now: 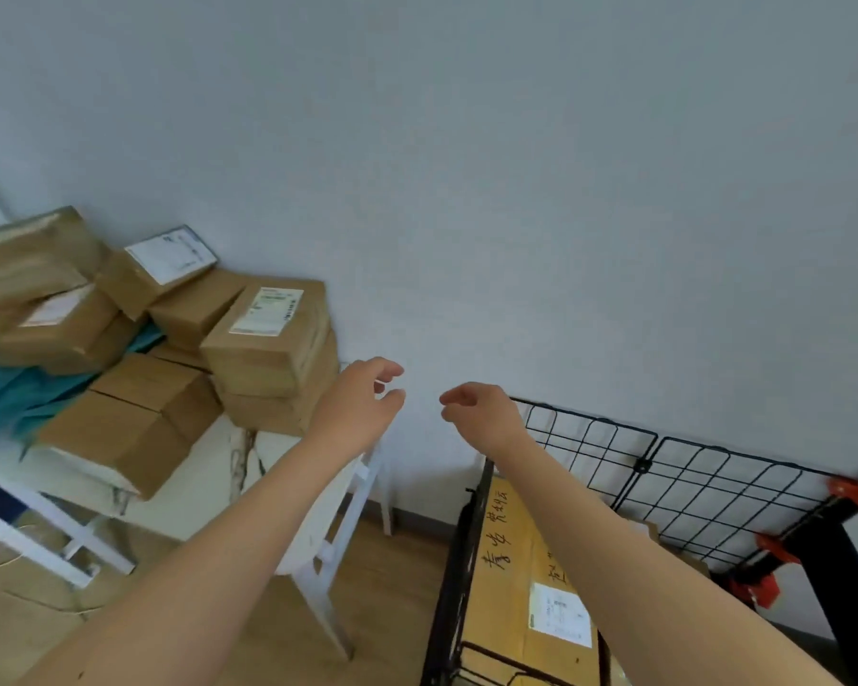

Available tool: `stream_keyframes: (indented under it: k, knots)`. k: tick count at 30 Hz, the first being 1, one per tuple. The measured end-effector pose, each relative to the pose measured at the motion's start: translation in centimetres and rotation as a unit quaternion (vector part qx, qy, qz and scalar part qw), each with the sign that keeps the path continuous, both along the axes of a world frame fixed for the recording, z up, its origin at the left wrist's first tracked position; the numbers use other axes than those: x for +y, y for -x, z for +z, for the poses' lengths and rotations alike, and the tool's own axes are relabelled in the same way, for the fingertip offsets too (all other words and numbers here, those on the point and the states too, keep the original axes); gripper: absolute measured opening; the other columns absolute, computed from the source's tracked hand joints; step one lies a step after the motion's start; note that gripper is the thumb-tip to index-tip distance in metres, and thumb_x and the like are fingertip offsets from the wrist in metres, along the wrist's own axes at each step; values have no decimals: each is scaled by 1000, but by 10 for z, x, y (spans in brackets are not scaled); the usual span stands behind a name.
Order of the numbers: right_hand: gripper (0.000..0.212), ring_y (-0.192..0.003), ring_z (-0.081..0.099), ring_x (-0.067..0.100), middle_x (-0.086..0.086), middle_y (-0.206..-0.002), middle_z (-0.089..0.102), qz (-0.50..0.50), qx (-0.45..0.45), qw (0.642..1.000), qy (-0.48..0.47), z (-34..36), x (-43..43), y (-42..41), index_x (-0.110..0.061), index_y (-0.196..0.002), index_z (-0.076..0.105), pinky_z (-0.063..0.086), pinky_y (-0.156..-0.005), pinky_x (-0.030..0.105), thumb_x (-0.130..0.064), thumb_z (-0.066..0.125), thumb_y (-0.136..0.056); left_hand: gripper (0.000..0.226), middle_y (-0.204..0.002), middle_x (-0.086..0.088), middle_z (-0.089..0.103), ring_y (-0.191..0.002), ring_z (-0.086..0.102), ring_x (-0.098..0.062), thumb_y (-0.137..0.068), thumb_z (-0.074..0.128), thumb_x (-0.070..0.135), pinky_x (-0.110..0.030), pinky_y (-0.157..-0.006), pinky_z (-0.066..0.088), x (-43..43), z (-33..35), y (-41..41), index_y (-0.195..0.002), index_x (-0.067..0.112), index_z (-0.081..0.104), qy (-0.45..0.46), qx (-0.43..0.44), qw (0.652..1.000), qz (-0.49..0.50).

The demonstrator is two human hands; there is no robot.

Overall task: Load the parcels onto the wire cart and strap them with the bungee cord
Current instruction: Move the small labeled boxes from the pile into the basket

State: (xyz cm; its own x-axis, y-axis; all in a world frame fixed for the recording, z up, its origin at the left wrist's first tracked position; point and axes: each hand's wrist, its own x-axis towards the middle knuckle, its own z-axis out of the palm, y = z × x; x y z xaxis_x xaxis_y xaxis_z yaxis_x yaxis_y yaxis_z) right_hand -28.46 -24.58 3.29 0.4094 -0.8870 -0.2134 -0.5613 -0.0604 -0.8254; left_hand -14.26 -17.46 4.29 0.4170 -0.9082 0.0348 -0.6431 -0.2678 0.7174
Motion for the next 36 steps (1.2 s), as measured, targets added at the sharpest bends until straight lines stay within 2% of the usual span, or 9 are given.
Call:
stream_keyframes:
  k: [5,9,13,15,17,21,25,33,36]
  knots:
    - [25,-90,53,14,4,-110,65,5,-20,1000,10,15,37,-69,-14,-111,67,40,-76,21,-12,56,-88,31,-124,4,53,-102,48,-7,-93,53,21,-25,-83,42,43,11,-64,-124,22,54,21,14,1000,16]
    - [26,-90,53,13,0,-101,63,5,-31,999,6,18,60,-111,-14,-111,67,39,-78,21,-10,56,-87,35,-129,5,52,-114,50,-10,-93,53,22,-22,-86,35,75,16,-108,-128,22,53,22,-1,1000,22]
    - [26,-80,54,8,-1,-97,62,12,-29,1000,3,19,72,-141,-14,-111,67,40,-71,16,-9,56,-87,34,-132,9,50,-119,48,-9,-93,54,24,-28,-102,36,94,15,-145,-126,27,53,31,10,999,30]
    - [26,-78,53,6,-1,-95,61,14,-22,1000,3,20,70,-152,-13,-111,67,40,-67,15,-9,56,-87,36,-135,9,49,-122,46,-10,-93,54,25,-26,-98,38,98,15,-160,-129,28,51,31,17,999,33]
    - [26,-86,54,10,-2,-95,61,11,-17,1000,7,21,65,-162,-14,-111,67,40,-73,18,-9,56,-87,40,-138,9,46,-124,45,-11,-93,53,26,-29,-97,40,96,16,-174,-133,30,48,25,18,999,34]
    - [25,-92,53,13,-2,-94,60,11,-12,1000,2,19,44,-181,-14,-108,67,37,-76,20,-8,56,-87,45,-143,5,41,-130,40,-15,-93,54,25,-33,-103,38,85,14,-201,-137,29,44,19,40,998,37]
    - [25,-97,56,15,-1,-96,62,0,-22,1000,-13,10,17,-201,-15,-108,67,38,-76,21,-8,57,-86,48,-146,4,37,-132,38,-15,-94,53,25,-29,-98,37,59,11,-228,-140,26,40,12,51,998,40]
    - [27,-94,55,15,1,-102,61,-23,-30,998,-43,-3,-57,-240,-16,-112,65,39,-77,23,-10,56,-87,51,-146,1,38,-131,38,-16,-93,54,25,-29,-99,35,-28,5,-279,-141,23,38,-15,47,998,37]
    - [28,-92,55,15,-1,-95,61,-28,-29,997,-65,-15,-78,-251,-15,-113,64,39,-78,24,-11,56,-87,52,-146,-2,38,-132,38,-18,-93,55,23,-29,-101,34,-56,-4,-293,-142,20,37,-26,54,997,38]
